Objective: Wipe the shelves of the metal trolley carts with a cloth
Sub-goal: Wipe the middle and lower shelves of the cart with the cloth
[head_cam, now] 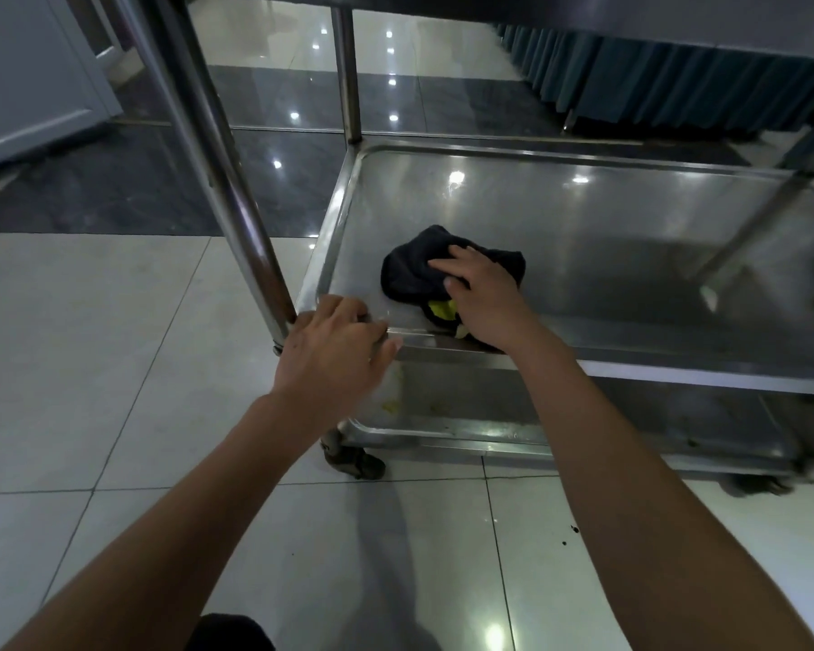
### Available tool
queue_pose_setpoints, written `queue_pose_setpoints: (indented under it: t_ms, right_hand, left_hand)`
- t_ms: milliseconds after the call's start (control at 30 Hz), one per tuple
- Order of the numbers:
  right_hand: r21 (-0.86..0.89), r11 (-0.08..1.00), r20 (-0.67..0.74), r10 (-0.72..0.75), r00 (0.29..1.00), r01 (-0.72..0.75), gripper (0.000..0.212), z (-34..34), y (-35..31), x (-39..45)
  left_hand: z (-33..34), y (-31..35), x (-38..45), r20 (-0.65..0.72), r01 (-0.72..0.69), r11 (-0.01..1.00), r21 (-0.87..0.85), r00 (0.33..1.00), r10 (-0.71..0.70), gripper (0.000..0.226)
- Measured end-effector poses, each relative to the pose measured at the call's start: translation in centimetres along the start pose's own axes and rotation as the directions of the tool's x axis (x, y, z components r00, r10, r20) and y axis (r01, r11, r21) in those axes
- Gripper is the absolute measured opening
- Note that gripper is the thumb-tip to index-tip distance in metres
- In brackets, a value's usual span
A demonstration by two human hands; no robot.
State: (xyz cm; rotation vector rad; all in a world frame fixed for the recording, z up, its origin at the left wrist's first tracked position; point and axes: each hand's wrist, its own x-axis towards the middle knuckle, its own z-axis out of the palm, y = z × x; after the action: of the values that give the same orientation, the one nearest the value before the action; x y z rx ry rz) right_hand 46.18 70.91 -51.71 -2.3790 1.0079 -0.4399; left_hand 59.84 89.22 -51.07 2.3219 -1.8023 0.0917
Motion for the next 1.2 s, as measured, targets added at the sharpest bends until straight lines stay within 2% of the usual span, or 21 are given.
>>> queue_pose_setpoints:
  t_ms: [167, 433, 667, 733, 833, 967, 1133, 1200]
  right_hand:
    - [-0.066, 0.994, -0.072, 0.081, 0.994, -0.085, 0.037, -0.8, 0.1, -2.4]
    - [-0.147, 0.978, -0.14, 0.13, 0.981, -0.151, 0.028, -2.8, 0.0, -8.0]
    - [-0.241, 0.958, -0.077, 0.138, 0.987, -0.152, 0.038, -3.5, 0.2, -9.4]
    - [-0.213, 0.964, -0.114, 0.134, 0.984, -0.156, 0.038, -3.3, 0.2, -9.4]
    - [-0.169, 0.979, -0.163, 0.088, 0.983, -0.116, 0.036, -3.8, 0.9, -9.7]
    - [-0.188, 0.981, -0.21, 0.015, 0.977, -0.056, 0.035, -6.4, 5.1, -11.7]
    - [-0.205, 0.976, -0.245, 0.017, 0.969, -0.069, 0.035, -10.6, 11.9, -13.2]
    - [-0.193, 0.977, -0.225, 0.045, 0.973, -0.09, 0.035, -12.9, 14.1, -13.8]
  left_hand:
    - [-0.1, 0.5, 0.2, 0.043, -0.017, 0.997, 0.077, 0.999, 0.013, 0.057]
    - [0.1, 0.1, 0.2, 0.002, -0.014, 0.999, 0.045, 1.0, 0.013, 0.058]
    - [0.1, 0.9, -0.4, -0.015, -0.012, 0.999, 0.037, 1.0, 0.013, 0.062]
    - [0.1, 2.4, -0.4, -0.05, -0.011, 0.999, 0.033, 0.999, 0.013, 0.056]
    - [0.2, 6.5, 0.2, -0.116, -0.092, 0.994, -0.053, 0.99, 0.086, 0.04]
    - [0.5, 13.1, 1.9, -0.153, -0.152, 0.984, -0.091, 0.979, 0.137, 0.03]
    - [2.5, 19.6, 6.2, -0.206, -0.123, 0.985, -0.123, 0.974, 0.096, 0.033]
    - [2.8, 22.6, 7.6, -0.17, -0.088, 0.982, -0.169, 0.984, 0.058, 0.036]
